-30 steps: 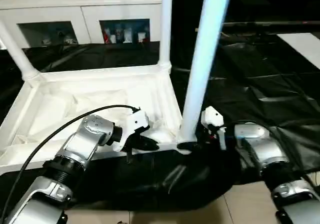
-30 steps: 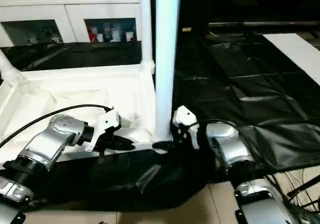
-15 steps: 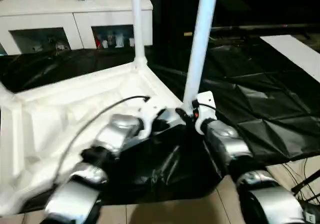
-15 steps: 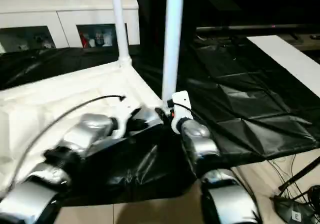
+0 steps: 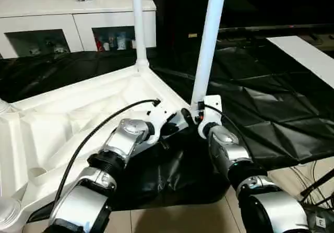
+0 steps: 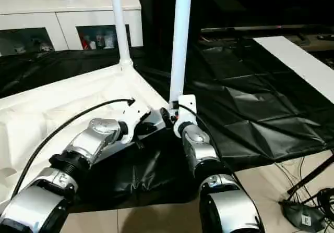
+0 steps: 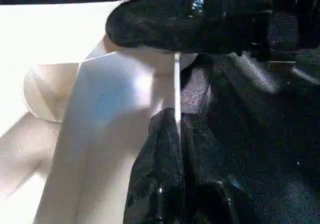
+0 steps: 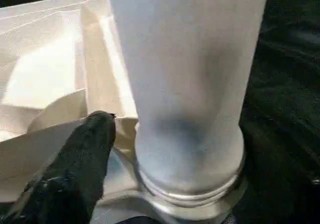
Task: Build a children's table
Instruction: Rotate leg to tighten
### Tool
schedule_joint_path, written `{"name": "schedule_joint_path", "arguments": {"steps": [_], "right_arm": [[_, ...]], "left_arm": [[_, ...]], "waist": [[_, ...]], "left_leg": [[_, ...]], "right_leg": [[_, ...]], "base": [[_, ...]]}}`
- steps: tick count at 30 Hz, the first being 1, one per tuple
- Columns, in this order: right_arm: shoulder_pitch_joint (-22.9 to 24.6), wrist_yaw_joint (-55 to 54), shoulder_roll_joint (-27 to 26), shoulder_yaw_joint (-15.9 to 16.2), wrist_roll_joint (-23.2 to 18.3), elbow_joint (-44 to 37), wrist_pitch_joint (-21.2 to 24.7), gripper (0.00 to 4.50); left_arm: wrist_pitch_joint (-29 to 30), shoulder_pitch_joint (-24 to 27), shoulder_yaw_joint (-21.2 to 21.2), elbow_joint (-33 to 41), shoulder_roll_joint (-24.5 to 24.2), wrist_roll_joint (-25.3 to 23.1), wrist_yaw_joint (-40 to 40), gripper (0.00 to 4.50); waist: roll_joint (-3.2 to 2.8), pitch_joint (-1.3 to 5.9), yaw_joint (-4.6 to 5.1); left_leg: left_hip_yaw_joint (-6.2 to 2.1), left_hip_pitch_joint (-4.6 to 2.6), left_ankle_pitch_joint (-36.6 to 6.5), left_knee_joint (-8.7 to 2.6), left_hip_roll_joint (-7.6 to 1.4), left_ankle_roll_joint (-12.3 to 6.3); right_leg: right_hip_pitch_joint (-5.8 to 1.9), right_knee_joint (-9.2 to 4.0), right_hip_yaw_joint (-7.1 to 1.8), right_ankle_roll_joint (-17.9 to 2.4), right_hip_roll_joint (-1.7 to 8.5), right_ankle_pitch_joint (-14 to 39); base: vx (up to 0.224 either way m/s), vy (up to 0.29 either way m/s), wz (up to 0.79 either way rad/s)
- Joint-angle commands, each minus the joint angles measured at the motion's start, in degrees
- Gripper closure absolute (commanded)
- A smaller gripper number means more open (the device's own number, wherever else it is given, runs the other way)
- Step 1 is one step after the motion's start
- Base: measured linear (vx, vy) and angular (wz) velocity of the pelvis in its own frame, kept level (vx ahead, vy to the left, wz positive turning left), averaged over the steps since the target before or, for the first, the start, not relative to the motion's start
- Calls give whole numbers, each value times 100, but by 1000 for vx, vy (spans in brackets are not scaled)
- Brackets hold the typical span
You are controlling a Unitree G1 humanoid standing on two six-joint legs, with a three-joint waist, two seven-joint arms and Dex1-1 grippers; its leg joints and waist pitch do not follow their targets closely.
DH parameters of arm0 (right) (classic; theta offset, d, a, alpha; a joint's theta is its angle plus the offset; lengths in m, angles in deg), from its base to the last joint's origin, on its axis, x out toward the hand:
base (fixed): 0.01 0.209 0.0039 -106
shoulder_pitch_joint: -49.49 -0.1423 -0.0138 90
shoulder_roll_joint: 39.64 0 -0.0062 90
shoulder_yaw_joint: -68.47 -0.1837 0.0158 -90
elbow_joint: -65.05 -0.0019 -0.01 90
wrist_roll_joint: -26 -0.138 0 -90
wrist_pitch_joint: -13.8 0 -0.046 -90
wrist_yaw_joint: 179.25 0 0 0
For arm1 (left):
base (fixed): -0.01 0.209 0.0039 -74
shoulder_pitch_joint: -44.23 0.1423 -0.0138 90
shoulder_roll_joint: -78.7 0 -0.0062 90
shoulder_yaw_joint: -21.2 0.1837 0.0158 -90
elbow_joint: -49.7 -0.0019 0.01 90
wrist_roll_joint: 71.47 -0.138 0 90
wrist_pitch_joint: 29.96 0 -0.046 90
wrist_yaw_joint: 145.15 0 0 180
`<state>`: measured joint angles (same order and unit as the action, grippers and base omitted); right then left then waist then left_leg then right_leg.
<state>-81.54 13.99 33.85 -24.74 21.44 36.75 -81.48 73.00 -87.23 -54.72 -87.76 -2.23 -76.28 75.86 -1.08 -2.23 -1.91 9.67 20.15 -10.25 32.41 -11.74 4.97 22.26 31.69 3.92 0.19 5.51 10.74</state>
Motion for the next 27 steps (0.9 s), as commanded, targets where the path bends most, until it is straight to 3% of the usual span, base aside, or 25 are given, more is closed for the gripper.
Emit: {"name": "schedule_joint_path", "arguments": {"steps": [1, 3, 4, 6, 7, 9, 10, 12, 14, 15, 16, 18, 19, 23, 27], "right_arm": [[-1, 526, -38, 300, 78, -204, 64, 26], [29, 979, 341, 438, 224, -463, 119, 26], [47, 1180, 483, 466, 240, -553, 121, 26], [94, 1592, 718, 526, 250, -720, 83, 26], [130, 1807, 829, 577, 267, -804, 37, 26], [299, 2578, 1158, 758, 261, -1125, -93, 26], [455, 3160, 1359, 870, 175, -1395, -106, 26], [656, 3793, 1561, 979, 4, -1749, -26, 26], [777, 4141, 1688, 1043, -101, -1971, 86, 26], [861, 4379, 1784, 1093, -160, -2119, 167, 26], [992, 4778, 1956, 1170, -214, -2339, 248, 26], [1072, 5094, 2106, 1223, -277, -2512, 338, 26], [1081, 5144, 2133, 1234, -281, -2543, 353, 26], [1127, 5475, 2286, 1309, -305, -2723, 459, 26], [1198, 5807, 2438, 1407, -324, -2919, 606, 26]], "left_arm": [[-11, 121, 253, -106, 35, -100, 190, 450], [-100, 179, 264, -18, -105, -90, 401, 450], [-123, 198, 274, 5, -163, -92, 477, 450], [-170, 238, 304, 60, -268, -94, 646, 450], [-178, 260, 318, 96, -313, -87, 741, 450], [-258, 346, 384, 249, -463, -55, 1129, 450], [-279, 428, 445, 413, -577, 1, 1477, 450], [-507, 543, 546, 637, -735, 83, 1949, 450], [-557, 610, 586, 776, -826, 150, 2211, 450], [-550, 653, 620, 877, -902, 192, 2401, 450], [-515, 715, 723, 1041, -1078, 202, 2733, 450], [-469, 743, 810, 1172, -1249, 195, 2999, 450], [-437, 748, 820, 1211, -1281, 209, 3064, 450], [-276, 765, 849, 1407, -1463, 275, 3391, 450], [-296, 705, 818, 1348, -1573, 246, 3511, 450]], "waist": [[20, 224, -1], [26, 231, -28], [34, 266, -48], [20, 286, -85], [46, 288, -106], [30, 285, -132], [32, 309, -196], [34, 306, -235], [33, 321, -276], [22, 354, -301], [15, 384, -337], [-2, 371, -342], [-12, 393, -354], [-6, 385, -350], [13, 347, -346]], "left_leg": [[-57, -93, -2897, -473, -49, -124], [-43, -66, -2700, -485, -66, -155], [-17, -22, -2369, -481, -74, -211], [21, 7, -1928, -463, -86, -291], [49, 4, -1794, -431, -82, -352], [64, -11, -1760, -422, -90, -393], [67, 10, -1605, -407, -116, -469], [99, -3, -1431, -382, -119, -516], [105, 33, -1261, -353, -131, -580], [91, 71, -974, -335, -138, -619], [105, 43, -707, -295, -141, -680], [115, 66, -504, -261, -125, -780], [110, 35, -483, -246, -138, -796], [106, 51, -449, -242, -132, -839], [103, 44, -899, -284, -138, -630]], "right_leg": [[-63, -534, -83, -572, 261, 3225], [-90, -505, -107, -663, 262, 2983], [-140, -439, -142, -801, 261, 2539], [-154, -373, -176, -986, 259, 1986], [-144, -355, -184, -1055, 250, 1863], [-138, -357, -183, -1102, 248, 1892], [-175, -325, -185, -1142, 254, 1722], [-147, -293, -196, -1284, 228, 1405], [-180, -204, -206, -1388, 209, 1048], [-226, -136, -193, -1468, 214, 657], [-218, -74, -199, -1572, 202, 172], [-213, -12, -192, -1722, 173, -344], [-211, 11, -191, -1773, 183, -496], [-222, 18, -173, -1793, 179, -453], [-227, -55, -186, -1644, 202, 318]], "base": [[0, 0, 0], [0, 0, 0], [0, 0, 0], [0, 0, 0], [0, 0, 0], [26, -15, 3], [51, -30, 5], [74, -31, 8], [79, -30, 7], [76, -20, -2], [76, -20, -2], [63, -2, 1], [57, 5, 2], [0, 0, 0], [0, 0, 0]]}}
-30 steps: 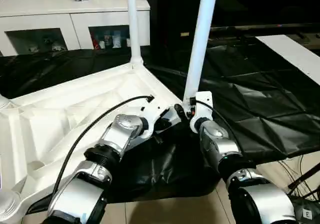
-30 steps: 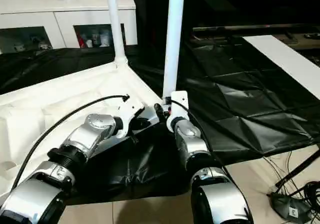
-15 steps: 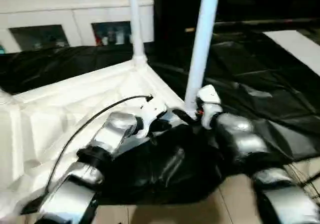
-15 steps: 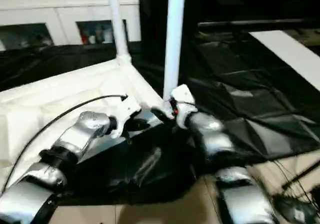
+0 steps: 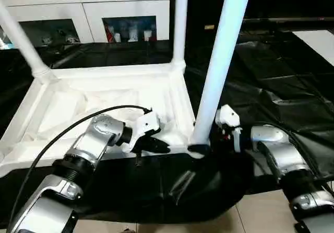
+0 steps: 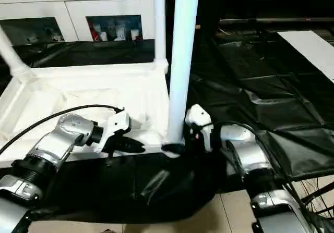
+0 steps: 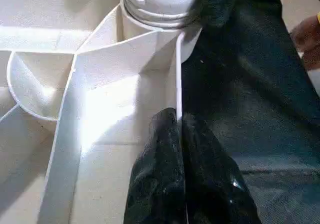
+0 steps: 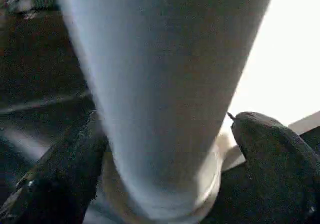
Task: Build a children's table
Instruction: Rotate leg to tighten
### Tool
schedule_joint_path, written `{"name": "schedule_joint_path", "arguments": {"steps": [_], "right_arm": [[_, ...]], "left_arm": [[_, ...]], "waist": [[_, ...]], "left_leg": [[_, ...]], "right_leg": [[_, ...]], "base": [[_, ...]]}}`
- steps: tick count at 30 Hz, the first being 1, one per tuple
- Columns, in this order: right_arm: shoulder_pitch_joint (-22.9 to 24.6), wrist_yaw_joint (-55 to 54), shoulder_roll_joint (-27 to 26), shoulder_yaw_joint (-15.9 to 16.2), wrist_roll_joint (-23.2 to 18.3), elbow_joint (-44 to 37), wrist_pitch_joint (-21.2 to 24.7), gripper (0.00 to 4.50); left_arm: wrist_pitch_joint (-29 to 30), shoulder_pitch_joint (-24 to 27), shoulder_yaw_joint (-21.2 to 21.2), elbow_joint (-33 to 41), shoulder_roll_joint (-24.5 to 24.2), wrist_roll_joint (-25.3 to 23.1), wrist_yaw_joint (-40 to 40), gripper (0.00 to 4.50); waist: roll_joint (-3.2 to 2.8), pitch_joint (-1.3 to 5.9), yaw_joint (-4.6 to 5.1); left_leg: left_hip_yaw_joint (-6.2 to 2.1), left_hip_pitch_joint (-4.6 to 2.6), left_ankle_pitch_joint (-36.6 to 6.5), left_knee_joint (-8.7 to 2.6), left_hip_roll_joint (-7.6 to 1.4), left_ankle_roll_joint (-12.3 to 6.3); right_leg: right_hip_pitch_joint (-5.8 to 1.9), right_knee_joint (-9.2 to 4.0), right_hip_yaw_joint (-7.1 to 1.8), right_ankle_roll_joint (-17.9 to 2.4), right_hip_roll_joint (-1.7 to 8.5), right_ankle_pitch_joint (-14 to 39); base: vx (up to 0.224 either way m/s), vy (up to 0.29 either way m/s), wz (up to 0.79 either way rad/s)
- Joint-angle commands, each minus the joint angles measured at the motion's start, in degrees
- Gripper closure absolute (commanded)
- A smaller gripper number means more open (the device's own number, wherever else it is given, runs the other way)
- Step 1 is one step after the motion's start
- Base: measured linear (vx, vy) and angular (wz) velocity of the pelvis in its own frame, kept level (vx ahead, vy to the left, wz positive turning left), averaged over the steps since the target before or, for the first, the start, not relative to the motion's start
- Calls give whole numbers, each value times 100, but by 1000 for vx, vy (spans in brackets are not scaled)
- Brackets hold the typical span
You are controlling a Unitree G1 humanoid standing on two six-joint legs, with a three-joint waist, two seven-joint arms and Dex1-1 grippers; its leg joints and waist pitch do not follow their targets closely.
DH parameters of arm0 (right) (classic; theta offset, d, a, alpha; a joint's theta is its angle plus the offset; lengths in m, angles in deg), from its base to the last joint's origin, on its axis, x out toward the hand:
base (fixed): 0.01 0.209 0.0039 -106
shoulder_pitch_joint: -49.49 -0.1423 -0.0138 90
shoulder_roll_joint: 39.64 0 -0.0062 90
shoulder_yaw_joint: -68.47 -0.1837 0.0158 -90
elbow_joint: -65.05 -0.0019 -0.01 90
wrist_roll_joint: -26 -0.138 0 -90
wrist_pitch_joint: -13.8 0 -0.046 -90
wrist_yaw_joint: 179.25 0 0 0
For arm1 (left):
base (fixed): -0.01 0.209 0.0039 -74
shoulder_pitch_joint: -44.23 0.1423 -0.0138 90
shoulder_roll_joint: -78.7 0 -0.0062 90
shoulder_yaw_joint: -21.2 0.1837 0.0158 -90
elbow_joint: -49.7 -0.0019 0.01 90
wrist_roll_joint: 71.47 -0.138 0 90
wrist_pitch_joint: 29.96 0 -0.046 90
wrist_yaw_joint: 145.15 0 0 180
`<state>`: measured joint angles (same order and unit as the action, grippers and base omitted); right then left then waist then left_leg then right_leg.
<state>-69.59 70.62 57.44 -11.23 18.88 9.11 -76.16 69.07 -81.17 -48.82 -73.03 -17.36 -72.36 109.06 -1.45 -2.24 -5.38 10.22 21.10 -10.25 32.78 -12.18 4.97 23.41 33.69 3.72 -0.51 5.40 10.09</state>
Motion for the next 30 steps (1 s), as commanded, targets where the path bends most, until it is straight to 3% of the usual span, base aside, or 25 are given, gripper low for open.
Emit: {"name": "schedule_joint_path", "arguments": {"steps": [1, 5, 13, 24, 30], "right_arm": [[19, 251, 124, 86, -91, -211, 129, 26], [18, 343, 160, 93, -103, -270, 247, 42], [-20, 360, 89, 43, -162, -259, 382, 90], [-49, 270, 75, 175, 37, -112, 242, 188], [-78, 241, 43, 173, 95, -41, 203, 193]], "left_arm": [[90, 74, 224, -164, -97, -168, 188, 450], [126, 60, 215, -146, -139, -164, 193, 450], [158, 78, 227, -125, -158, -153, 222, 450], [200, 113, 252, -67, -170, -161, 209, 450], [202, 143, 258, -59, -179, -178, 189, 450]], "waist": [[51, 334, 8], [69, 327, 17], [61, 366, 11], [68, 364, 8], [74, 366, 11]], "left_leg": [[41, -41, -1003, -333, -93, -563], [36, -43, -1103, -333, -85, -432], [34, -32, -731, -291, -79, -544], [34, -35, -773, -286, -77, -530], [33, -30, -779, -280, -73, -518]], "right_leg": [[-340, -267, -171, -1520, 215, 579], [-331, -298, -184, -1360, 225, 1005], [-340, -224, -173, -1510, 211, 397], [-341, -226, -172, -1494, 214, 508], [-346, -222, -173, -1480, 215, 545]], "base": [[0, 0, 0], [0, 0, 0], [0, 0, 0], [0, 0, 0], [0, 0, 0]]}}
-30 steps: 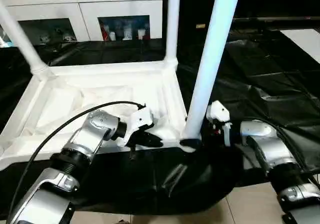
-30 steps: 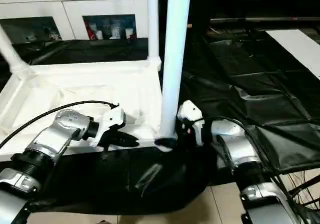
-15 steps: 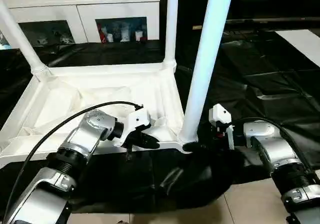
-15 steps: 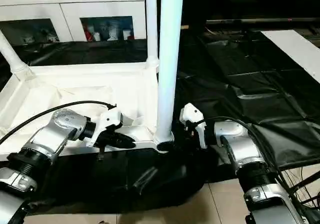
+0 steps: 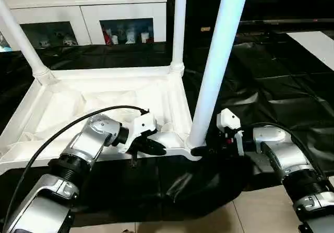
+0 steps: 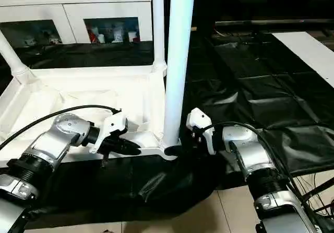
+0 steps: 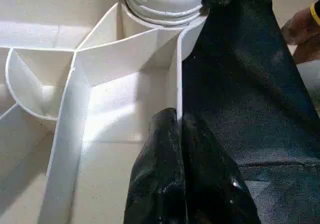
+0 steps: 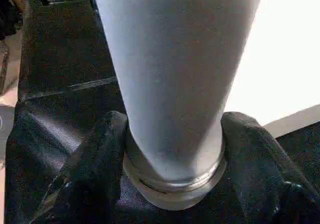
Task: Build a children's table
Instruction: Rotate leg to tighten
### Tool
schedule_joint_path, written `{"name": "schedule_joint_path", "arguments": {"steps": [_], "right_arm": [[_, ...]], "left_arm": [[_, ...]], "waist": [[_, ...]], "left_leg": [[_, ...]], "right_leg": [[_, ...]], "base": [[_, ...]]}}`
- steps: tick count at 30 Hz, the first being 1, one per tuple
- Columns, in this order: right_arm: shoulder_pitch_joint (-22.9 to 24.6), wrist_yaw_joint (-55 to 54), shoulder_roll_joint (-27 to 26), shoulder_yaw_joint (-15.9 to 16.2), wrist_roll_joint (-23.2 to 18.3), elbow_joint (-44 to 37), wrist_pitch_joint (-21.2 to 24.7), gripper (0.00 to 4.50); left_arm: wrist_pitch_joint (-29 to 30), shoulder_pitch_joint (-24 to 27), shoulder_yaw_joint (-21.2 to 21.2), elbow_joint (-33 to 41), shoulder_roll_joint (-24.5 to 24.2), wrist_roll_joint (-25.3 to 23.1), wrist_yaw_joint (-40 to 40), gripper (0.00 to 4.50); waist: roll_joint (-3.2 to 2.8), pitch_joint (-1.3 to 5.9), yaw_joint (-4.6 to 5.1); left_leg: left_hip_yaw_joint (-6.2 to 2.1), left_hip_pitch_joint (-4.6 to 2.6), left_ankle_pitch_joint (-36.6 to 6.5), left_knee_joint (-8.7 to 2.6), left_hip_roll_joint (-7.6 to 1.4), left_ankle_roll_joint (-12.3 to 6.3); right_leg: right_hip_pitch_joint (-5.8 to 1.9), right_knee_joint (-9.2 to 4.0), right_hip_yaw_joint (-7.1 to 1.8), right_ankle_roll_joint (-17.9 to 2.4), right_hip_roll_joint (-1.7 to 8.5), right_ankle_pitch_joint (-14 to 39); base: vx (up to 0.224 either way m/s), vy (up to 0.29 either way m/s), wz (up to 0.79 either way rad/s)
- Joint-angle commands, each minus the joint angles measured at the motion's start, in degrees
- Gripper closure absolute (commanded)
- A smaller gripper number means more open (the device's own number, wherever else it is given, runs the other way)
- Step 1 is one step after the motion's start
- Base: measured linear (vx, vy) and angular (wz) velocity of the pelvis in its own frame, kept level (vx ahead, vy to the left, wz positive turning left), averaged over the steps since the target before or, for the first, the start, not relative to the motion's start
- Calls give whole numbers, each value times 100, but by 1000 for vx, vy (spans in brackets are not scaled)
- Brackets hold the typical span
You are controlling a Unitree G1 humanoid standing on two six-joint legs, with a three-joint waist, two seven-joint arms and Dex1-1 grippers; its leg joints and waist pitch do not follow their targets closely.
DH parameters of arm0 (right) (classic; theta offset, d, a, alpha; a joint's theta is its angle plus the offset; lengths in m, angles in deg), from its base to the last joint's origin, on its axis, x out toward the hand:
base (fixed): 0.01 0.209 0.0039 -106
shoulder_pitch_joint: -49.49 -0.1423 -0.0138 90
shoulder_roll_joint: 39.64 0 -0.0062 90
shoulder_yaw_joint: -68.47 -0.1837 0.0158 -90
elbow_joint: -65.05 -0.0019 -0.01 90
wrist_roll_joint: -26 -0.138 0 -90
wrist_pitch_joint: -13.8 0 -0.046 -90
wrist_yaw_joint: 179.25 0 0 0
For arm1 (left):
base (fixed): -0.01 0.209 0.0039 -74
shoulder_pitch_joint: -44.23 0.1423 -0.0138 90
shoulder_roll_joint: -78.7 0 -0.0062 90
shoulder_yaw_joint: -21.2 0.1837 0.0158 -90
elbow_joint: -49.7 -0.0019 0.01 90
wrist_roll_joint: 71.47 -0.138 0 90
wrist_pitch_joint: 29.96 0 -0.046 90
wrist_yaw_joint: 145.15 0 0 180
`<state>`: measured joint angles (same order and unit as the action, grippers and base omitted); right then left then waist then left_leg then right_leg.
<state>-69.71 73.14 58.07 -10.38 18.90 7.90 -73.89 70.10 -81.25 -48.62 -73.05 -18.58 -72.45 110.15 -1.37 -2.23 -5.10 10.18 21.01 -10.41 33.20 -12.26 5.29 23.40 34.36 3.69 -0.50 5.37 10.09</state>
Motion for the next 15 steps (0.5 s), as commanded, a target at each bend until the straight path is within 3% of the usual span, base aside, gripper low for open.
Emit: {"name": "schedule_joint_path", "arguments": {"steps": [1, 6, 9, 10, 11, 12, 13, 15], "right_arm": [[-68, -17, -28, 85, 104, 94, -33, 193], [-40, -222, -153, -56, 1, 125, 16, 193], [-48, -484, -266, -169, -45, 192, 35, 194], [-57, -1589, -771, -524, -126, 508, 37, 194], [-57, -1589, -771, -524, -126, 508, 37, 194], [-50, -1941, -950, -631, -158, 598, 53, 194], [-53, -2682, -1351, -799, -192, 778, 102, 194], [-86, -3131, -1582, -879, -185, 907, 91, 194]], "left_arm": [[101, 152, 238, -54, -57, -171, 78, 450], [99, 125, 200, -99, -2, -174, -37, 450], [100, 106, 150, -140, 54, -164, -159, 450], [148, 24, -22, -325, 327, -162, -729, 450], [148, 24, -22, -325, 327, -162, -729, 450], [171, -1, -64, -383, 420, -170, -911, 450], [269, -53, -124, -514, 649, -196, -1303, 450], [311, -72, -148, -582, 787, -197, -1484, 450]], "waist": [[66, 364, -17], [68, 358, -10], [56, 330, 9], [52, 326, 24], [35, 280, 62], [45, 287, 86], [15, 290, 121], [24, 282, 181]], "left_leg": [[38, -22, -784, -321, -63, -544], [36, -25, -854, -326, -68, -507], [29, -23, -1100, -348, -64, -406], [28, -20, -1167, -352, -65, -376], [23, -26, -1385, -382, -47, -239], [-9, -55, -1636, -398, -43, -110], [-27, -45, -1678, -411, -39, -49], [-40, -52, -1754, -429, -35, 28]], "right_leg": [[-342, -294, -170, -1473, 217, 586], [-334, -298, -173, -1457, 215, 674], [-323, -341, -171, -1388, 223, 1049], [-314, -347, -175, -1360, 226, 1165], [-280, -409, -179, -1247, 237, 1637], [-285, -440, -171, -1077, 256, 2147], [-275, -444, -180, -988, 255, 2279], [-262, -464, -178, -978, 238, 2245]], "base": [[0, 0, 0], [0, 0, 0], [0, 0, 0], [0, 0, 0], [0, 0, 0], [0, 0, 0], [0, 0, 0], [0, 0, 0]]}}
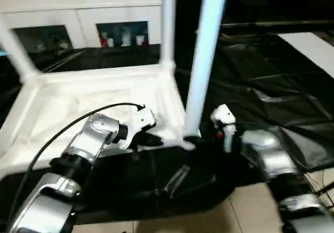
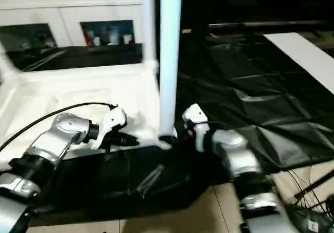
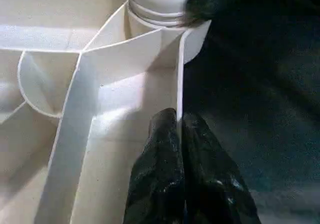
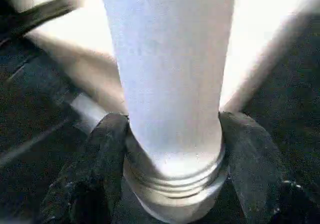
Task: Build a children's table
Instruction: Rotate leg to tighten
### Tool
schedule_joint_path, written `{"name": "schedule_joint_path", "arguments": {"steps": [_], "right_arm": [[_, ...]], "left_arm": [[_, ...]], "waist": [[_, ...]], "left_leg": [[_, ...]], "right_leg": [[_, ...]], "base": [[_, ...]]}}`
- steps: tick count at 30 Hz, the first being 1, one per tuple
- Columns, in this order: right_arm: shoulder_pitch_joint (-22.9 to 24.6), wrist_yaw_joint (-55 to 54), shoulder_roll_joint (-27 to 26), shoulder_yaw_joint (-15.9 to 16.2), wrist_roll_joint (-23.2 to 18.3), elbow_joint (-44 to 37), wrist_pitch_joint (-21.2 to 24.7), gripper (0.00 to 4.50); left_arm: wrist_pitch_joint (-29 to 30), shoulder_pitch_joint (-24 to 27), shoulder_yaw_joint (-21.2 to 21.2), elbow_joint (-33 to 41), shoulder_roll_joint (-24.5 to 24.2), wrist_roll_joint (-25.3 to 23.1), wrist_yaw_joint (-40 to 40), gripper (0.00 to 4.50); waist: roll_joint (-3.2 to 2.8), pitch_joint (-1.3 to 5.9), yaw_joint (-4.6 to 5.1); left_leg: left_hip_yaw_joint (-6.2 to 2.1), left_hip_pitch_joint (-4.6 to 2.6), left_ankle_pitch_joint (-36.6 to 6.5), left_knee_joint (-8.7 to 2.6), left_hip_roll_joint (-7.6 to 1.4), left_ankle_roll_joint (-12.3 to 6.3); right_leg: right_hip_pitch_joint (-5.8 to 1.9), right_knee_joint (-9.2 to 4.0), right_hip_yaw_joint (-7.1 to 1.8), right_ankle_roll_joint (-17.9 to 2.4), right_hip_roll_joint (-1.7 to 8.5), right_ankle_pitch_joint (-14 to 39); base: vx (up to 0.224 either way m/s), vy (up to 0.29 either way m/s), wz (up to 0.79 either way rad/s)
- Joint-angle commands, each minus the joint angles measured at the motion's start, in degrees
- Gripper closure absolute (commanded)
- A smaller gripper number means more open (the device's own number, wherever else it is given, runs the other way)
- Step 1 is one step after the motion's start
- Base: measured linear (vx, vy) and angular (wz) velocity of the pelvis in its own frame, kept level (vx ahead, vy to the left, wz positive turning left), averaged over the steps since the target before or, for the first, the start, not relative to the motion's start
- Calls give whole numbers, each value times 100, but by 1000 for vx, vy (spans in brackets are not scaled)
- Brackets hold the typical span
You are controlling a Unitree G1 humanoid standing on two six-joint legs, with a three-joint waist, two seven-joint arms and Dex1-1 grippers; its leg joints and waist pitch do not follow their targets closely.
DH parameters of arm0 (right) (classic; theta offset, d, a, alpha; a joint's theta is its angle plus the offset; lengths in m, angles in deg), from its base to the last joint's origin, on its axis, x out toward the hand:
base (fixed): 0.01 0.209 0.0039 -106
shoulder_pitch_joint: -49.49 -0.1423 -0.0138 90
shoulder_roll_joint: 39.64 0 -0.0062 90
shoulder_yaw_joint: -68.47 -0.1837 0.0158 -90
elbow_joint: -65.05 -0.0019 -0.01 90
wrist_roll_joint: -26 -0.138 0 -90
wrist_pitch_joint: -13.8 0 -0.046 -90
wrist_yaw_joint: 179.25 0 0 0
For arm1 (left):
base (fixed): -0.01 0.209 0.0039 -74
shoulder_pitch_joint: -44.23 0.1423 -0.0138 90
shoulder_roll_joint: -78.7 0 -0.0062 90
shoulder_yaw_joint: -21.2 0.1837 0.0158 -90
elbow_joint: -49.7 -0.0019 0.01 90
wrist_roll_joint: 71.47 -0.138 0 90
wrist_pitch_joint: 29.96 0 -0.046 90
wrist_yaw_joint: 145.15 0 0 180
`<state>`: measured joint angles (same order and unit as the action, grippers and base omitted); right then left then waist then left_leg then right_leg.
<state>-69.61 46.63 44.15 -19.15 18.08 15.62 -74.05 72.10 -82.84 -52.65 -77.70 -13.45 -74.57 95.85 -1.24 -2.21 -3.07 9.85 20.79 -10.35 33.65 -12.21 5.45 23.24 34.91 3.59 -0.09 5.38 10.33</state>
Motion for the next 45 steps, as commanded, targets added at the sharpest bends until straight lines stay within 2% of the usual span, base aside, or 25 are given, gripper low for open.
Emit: {"name": "schedule_joint_path", "arguments": {"steps": [1, 2, 3, 4, 6, 8, 10, 13, 17, 19, 22, 24, 27, 31, 32, 33, 34, 35, 36, 37, 38, 39, 42, 45], "right_arm": [[-113, -670, -285, -34, -97, 193, 97, 194], [-200, -1163, -470, -121, -74, 386, 87, 195], [-264, -1495, -588, -181, -57, 521, 83, 195], [-356, -1857, -763, -197, 14, 703, -21, 196], [-584, -2657, -1120, -226, 184, 1097, -162, 196], [-735, -3114, -1343, -306, 224, 1328, -223, 196], [-835, -3386, -1490, -319, 316, 1456, -313, 196], [-905, -3500, -1555, -209, 483, 1554, -397, 196], [-898, -3279, -1571, -236, 417, 1575, -504, 196], [-900, -3238, -1548, -315, 362, 1601, -608, 140], [-900, -3229, -1450, -376, 349, 1550, -703, 117], [-875, -3193, -1343, -362, 405, 1446, -738, 89], [-719, -2866, -924, -133, 649, 1057, -570, 74], [-440, -2089, -284, 76, 735, 578, -345, 67], [-330, -1846, -58, 111, 762, 418, -369, 67], [-330, -1846, -58, 111, 762, 418, -369, 67], [-134, -1381, 304, 127, 732, 117, -435, 67], [-49, -1132, 438, 101, 634, -35, -390, 67], [66, -826, 606, 90, 510, -253, -326, 67], [66, -826, 606, 90, 510, -253, -326, 67], [243, -352, 857, 91, 308, -587, -218, 67], [321, -154, 963, 97, 228, -740, -160, 67], [605, 550, 1355, 130, 9, -1144, -163, 67], [798, 962, 1598, 134, -171, -1379, -41, 67]], "left_arm": [[125, 80, 246, -143, 331, 17, -124, 450], [177, 50, 223, -228, 461, 11, -309, 450], [215, 26, 207, -289, 549, 6, -440, 450], [264, -16, 159, -396, 725, 9, -702, 450], [344, -117, 79, -650, 1117, 4, -1170, 450], [357, -190, 39, -831, 1340, -25, -1413, 450], [342, -255, 17, -963, 1457, -80, -1563, 450], [332, -299, 6, -1034, 1512, -128, -1681, 450], [272, -316, 13, -1078, 1481, -177, -1675, 450], [210, -331, 3, -1143, 1444, -219, -1661, 450], [146, -353, 4, -1216, 1398, -255, -1620, 450], [113, -367, 9, -1235, 1371, -269, -1606, 450], [66, -352, 30, -1189, 1283, -291, -1529, 450], [-64, -337, 33, -1198, 1183, -326, -1442, 450], [-136, -338, 31, -1221, 1153, -342, -1418, 450], [-136, -338, 31, -1221, 1153, -342, -1418, 450], [-196, -353, 0, -1278, 1116, -354, -1386, 450], [-239, -353, 7, -1287, 1089, -369, -1357, 450], [-268, -355, 10, -1294, 1063, -372, -1328, 450], [-268, -355, 10, -1294, 1063, -372, -1328, 450], [-320, -358, 21, -1298, 1022, -374, -1277, 450], [-342, -359, 26, -1299, 1006, -372, -1254, 450], [-409, -358, 29, -1305, 952, -359, -1166, 450], [-474, -342, 53, -1278, 911, -351, -1052, 450]], "waist": [[14, 285, -12], [23, 277, 7], [-1, 280, 13], [2, 255, 64], [-2, 245, 86], [16, 246, 104], [5, 252, 98], [12, 271, 88], [11, 262, 93], [17, 259, 96], [21, 256, 92], [28, 251, 90], [35, 254, 58], [36, 288, -8], [35, 295, -38], [42, 304, -60], [46, 311, -89], [50, 315, -113], [43, 314, -126], [62, 326, -145], [26, 324, -149], [48, 326, -166], [30, 318, -205], [45, 312, -201]], "left_leg": [[-19, -21, -1756, -478, -36, 22], [-26, -2, -1818, -485, -24, -5], [-29, -4, -1826, -484, -23, -7], [-32, -40, -2078, -486, -10, 25], [-34, -81, -2224, -477, 6, 32], [-39, -92, -2281, -481, 14, 27], [-47, -82, -2303, -499, 5, -31], [-31, -73, -2208, -517, 8, -97], [-30, -66, -2274, -532, 3, -127], [-30, -68, -2328, -533, 7, -132], [-28, -69, -2323, -538, 6, -150], [-27, -80, -2348, -538, 8, -158], [-27, -60, -2241, -543, -1, -182], [5, -27, -1815, -522, -25, -288], [23, -44, -1736, -503, -28, -317], [26, -51, -1675, -497, -32, -337], [40, -41, -1538, -476, -23, -405], [53, -58, -1487, -462, -36, -439], [56, -42, -1387, -448, -30, -502], [45, 6, -1223, -438, -29, -571], [35, 21, -1174, -446, -24, -577], [41, 12, -1205, -441, -27, -617], [34, 21, -1202, -436, -42, -663], [31, 27, -1277, -448, -41, -637]], "right_leg": [[-261, -513, -162, -1005, 240, 2222], [-271, -522, -157, -960, 228, 2269], [-263, -520, -165, -959, 235, 2256], [-217, -558, -157, -938, 234, 2536], [-186, -612, -159, -863, 239, 2798], [-171, -636, -152, -806, 230, 2899], [-178, -637, -151, -767, 226, 2809], [-200, -634, -152, -813, 217, 2529], [-204, -643, -155, -835, 220, 2509], [-200, -653, -158, -816, 222, 2580], [-196, -666, -160, -786, 226, 2661], [-182, -682, -158, -757, 227, 2775], [-206, -683, -156, -727, 217, 2710], [-250, -603, -187, -934, 218, 1947], [-239, -595, -196, -995, 218, 1772], [-251, -586, -197, -1025, 217, 1638], [-272, -563, -196, -1076, 204, 1386], [-265, -557, -205, -1103, 207, 1276], [-278, -531, -209, -1184, 203, 1092], [-327, -499, -206, -1200, 214, 923], [-329, -489, -198, -1209, 210, 907], [-327, -515, -188, -1170, 202, 990], [-335, -526, -187, -1165, 216, 1094], [-332, -546, -180, -1141, 221, 1323]], "base": [[0, 0, 0], [0, 0, 0], [0, 0, 0], [0, 0, 0], [0, 0, 0], [0, 0, 0], [0, 0, 0], [0, 0, 0], [0, 0, 0], [0, 0, 0], [0, 0, 0], [0, 0, 0], [0, 0, 0], [0, 0, 0], [0, 0, 0], [0, 0, 0], [0, 0, 0], [0, 0, 0], [0, 0, 0], [0, 0, 0], [0, 0, 0], [0, 0, 0], [0, 0, 0], [0, 0, 0]]}}
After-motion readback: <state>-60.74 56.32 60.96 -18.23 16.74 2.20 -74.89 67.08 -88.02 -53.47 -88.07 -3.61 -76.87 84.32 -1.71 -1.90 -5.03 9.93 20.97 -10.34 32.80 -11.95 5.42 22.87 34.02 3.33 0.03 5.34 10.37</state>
